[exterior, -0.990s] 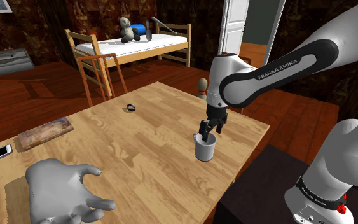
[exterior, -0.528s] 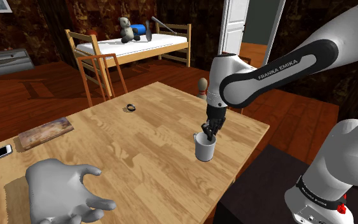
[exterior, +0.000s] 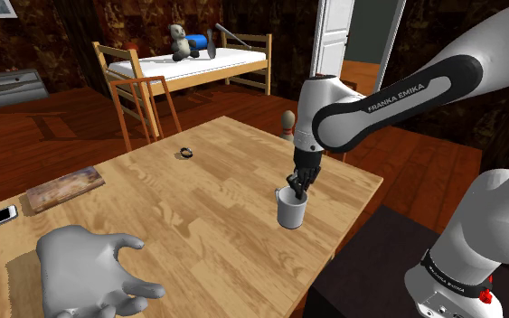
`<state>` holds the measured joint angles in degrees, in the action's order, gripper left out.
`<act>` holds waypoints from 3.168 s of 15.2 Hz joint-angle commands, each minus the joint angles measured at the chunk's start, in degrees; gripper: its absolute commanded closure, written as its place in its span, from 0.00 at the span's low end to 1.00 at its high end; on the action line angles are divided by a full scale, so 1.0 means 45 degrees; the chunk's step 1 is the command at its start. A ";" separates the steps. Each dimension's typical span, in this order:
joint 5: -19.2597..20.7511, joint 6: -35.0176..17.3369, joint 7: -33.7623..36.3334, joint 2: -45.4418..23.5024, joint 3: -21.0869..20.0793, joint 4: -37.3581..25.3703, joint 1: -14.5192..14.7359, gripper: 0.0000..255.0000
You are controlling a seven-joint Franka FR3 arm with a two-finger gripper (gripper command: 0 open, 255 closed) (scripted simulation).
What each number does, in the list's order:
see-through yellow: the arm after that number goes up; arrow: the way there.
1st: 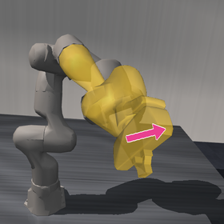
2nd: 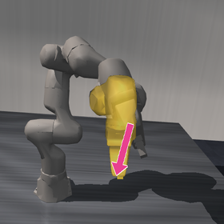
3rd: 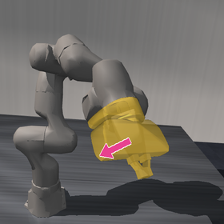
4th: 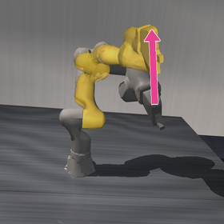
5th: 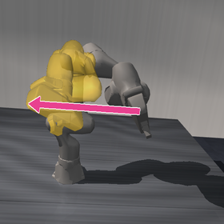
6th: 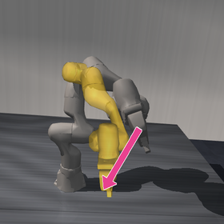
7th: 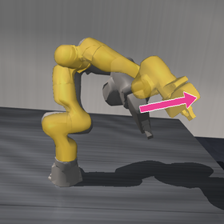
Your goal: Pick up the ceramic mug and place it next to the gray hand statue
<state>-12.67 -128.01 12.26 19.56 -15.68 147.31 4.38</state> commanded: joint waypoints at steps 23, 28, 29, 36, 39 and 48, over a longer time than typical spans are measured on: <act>0.0292 0.4398 0.0272 0.1541 0.0468 -0.2874 -0.0092 1.00; 0.0361 0.5266 0.0344 0.1629 0.0550 -0.3656 -0.0119 1.00; 0.0375 0.5437 0.0359 0.1638 0.0566 -0.3819 -0.0125 1.00; 0.0467 0.6622 0.0470 0.1617 0.0665 -0.5028 -0.0165 1.00; 0.0506 0.7124 0.0520 0.1565 0.0702 -0.5582 -0.0182 1.00; 0.0445 0.7125 0.2406 -0.0220 -0.0688 -0.7610 0.0214 1.00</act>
<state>-10.75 -95.41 21.60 20.20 -17.67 114.36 5.07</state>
